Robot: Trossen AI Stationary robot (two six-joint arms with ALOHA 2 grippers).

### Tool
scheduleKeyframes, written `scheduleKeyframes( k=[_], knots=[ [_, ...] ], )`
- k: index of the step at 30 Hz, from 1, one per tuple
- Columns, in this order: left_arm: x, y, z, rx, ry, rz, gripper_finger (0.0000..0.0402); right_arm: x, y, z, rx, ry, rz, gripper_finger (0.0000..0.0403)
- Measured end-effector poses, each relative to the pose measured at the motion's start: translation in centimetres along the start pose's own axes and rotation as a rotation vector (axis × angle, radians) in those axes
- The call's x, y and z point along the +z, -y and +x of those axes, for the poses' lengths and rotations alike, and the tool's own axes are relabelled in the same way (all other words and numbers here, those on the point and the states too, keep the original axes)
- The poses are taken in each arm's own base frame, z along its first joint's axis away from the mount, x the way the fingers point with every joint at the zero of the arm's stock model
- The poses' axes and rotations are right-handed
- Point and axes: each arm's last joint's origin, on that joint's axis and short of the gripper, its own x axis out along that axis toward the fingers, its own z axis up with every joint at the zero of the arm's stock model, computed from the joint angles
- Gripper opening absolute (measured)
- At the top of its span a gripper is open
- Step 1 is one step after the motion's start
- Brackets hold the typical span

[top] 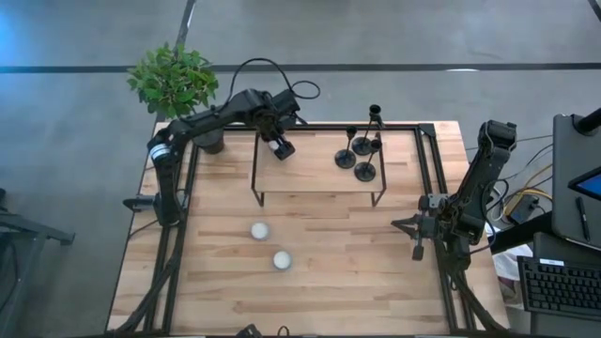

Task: Pick & Place candle stick holders
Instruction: Put the red scented candle on the shelf

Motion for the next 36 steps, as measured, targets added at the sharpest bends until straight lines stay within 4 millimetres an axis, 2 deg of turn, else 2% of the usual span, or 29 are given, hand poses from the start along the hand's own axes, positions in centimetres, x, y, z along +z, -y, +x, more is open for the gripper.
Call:
scheduleKeyframes(
  k=[5, 11, 18, 23, 28, 32, 36],
  knots=[
    [0.6, 0.0, -1.8, 0.006, 0.047, -0.001, 0.0399, 0.0, 0.0, 0.0, 0.000, 0.000, 0.000, 0.0008],
    [1.0, -0.1, -5.4, 0.003, 0.104, 0.000, 0.0399, 0.0, 0.0, 0.0, 0.000, 0.000, 0.000, 0.0008],
    [0.1, 0.9, -10.8, -0.218, 0.182, 0.118, 0.0399, 0.0, 0.0, 0.0, 0.000, 0.000, 0.000, 0.0008],
    [-2.3, 3.1, -14.3, -0.229, 0.253, 0.208, 0.0399, 0.0, 0.0, 0.0, 0.000, 0.000, 0.000, 0.0008],
    [-5.7, 6.3, -16.7, -0.193, 0.291, 0.340, 0.0399, 0.0, 0.0, 0.0, 0.000, 0.000, 0.000, 0.0008],
    [-9.0, 8.6, -17.5, -0.113, 0.296, 0.416, 0.0399, 0.0, 0.0, 0.0, 0.000, 0.000, 0.000, 0.0008],
    [-12.7, 10.4, -17.0, -0.035, 0.273, 0.341, 0.0399, 0.0, 0.0, 0.0, 0.000, 0.000, 0.000, 0.0008]
  ],
)
